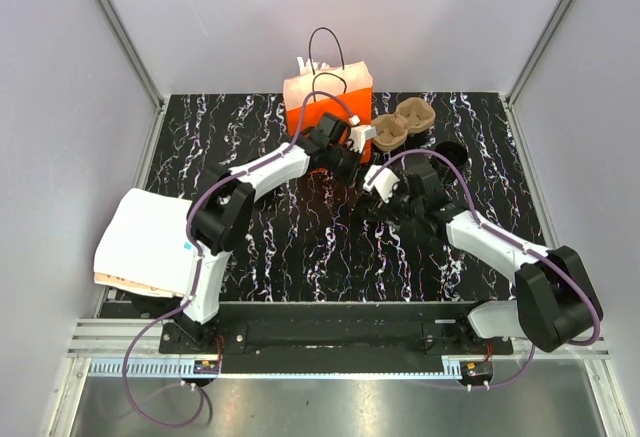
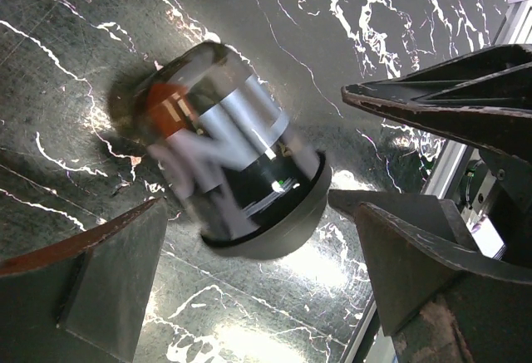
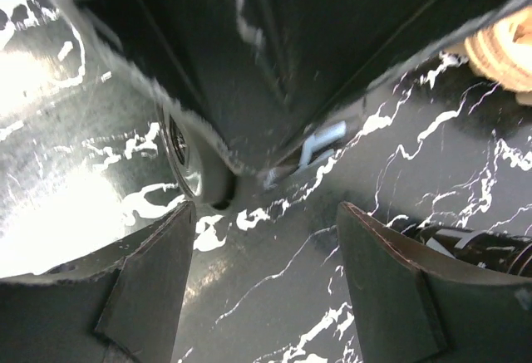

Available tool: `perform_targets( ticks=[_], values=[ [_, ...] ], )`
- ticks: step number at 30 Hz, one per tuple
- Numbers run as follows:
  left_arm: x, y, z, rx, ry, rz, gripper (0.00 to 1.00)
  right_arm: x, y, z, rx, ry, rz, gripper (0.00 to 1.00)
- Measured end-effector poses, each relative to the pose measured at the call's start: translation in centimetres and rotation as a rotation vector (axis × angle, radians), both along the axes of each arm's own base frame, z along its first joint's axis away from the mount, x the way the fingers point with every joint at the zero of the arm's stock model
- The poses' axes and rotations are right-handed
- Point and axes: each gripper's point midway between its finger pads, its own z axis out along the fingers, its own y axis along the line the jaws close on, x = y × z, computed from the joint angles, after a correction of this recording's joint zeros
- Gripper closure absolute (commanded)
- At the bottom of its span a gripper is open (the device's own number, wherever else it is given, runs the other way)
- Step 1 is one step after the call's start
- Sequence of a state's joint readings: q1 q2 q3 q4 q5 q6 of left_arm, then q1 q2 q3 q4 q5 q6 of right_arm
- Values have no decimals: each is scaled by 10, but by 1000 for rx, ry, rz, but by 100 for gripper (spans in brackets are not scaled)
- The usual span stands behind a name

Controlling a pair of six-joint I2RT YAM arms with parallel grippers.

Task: Pack the takeout coffee

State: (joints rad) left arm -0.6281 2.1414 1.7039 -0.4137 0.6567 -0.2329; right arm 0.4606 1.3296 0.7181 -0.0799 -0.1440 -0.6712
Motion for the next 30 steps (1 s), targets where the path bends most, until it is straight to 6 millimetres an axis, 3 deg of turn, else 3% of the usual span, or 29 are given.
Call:
perform_targets(
  ticks=[12,18,23,30],
  values=[
    [1,-1,1,-11,-4,-2,1,5,21,13,60,-9,13,26],
    [9,14,1,0,-27,6,1,-1,19,16,63,5,13,23],
    [13,34,15,7,-89,2,1,-4,20,24,73,-5,26,21],
    [6,36,33,-10,-163,-46,1,-6,21,21,61,10,48,22]
  ],
)
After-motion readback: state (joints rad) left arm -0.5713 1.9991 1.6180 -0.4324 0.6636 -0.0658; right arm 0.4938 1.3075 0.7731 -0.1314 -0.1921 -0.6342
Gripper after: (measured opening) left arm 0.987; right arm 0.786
